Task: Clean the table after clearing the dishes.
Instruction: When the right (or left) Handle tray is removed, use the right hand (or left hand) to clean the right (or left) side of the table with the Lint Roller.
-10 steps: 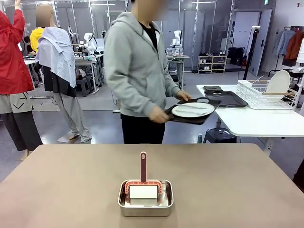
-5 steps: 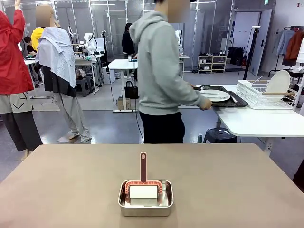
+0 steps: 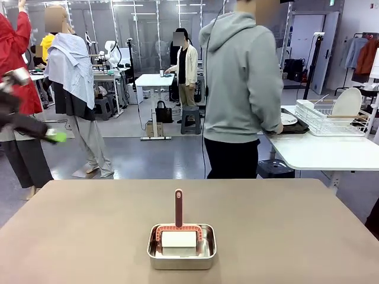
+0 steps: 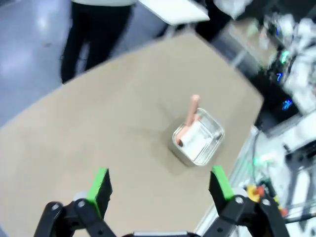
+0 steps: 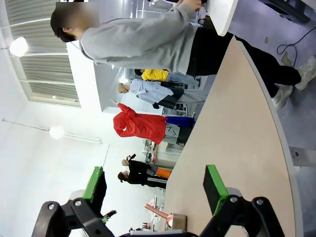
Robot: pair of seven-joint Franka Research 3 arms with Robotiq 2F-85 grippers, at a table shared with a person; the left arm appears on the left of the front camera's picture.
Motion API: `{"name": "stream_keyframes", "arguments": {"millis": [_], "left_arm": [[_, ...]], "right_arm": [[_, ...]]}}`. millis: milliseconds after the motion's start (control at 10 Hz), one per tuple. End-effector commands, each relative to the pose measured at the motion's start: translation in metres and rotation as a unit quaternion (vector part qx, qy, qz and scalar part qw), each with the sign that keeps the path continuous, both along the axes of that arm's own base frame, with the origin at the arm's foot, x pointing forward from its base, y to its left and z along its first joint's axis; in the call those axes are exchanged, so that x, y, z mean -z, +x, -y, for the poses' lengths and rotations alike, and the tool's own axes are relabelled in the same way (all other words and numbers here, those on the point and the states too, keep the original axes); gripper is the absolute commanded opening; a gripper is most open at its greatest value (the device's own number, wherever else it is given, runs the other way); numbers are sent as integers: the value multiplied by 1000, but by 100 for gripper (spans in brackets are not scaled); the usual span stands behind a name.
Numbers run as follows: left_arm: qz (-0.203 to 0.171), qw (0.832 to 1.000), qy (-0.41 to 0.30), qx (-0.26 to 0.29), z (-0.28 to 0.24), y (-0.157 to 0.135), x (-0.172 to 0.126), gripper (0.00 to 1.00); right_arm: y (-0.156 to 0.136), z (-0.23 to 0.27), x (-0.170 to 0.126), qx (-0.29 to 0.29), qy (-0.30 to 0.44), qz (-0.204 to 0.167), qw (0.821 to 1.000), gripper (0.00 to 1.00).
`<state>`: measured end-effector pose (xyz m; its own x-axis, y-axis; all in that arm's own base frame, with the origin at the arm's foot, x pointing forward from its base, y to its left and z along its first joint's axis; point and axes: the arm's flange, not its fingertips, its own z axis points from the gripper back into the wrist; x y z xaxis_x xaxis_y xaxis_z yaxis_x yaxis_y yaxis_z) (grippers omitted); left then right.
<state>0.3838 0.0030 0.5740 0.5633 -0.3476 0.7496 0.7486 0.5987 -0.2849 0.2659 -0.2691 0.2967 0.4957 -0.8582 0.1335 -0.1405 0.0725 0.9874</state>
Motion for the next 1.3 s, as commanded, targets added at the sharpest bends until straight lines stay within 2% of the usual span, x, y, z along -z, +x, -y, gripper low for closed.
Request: {"name": "stream_keyframes", "arguments": {"millis": [0, 200, 300, 500, 1000, 1100, 1200], "left_arm": [[32, 995, 75, 61, 68, 10, -5, 100], [37, 980, 138, 138, 149, -2, 4, 100], [45, 974, 168, 148, 176, -6, 13, 100], [39, 977, 135, 159, 176, -15, 5, 100], [41, 977, 128, 166, 174, -9, 7, 100], [82, 962, 184, 186, 187, -5, -14, 100], [97, 933, 258, 231, 230, 6, -30, 100]], "right_arm": [[-4, -3, -4, -5, -10, -1, 1000, 100], [-4, -3, -4, -5, -10, -1, 1000, 100], [-4, -3, -4, -5, -10, -1, 1000, 100], [-4, -3, -4, -5, -10, -1, 1000, 100], [-4, -3, -4, -5, -10, -1, 1000, 100], [-4, -3, -4, -5, -10, -1, 1000, 100], [-4, -3, -4, -5, -10, -1, 1000, 100]]}}
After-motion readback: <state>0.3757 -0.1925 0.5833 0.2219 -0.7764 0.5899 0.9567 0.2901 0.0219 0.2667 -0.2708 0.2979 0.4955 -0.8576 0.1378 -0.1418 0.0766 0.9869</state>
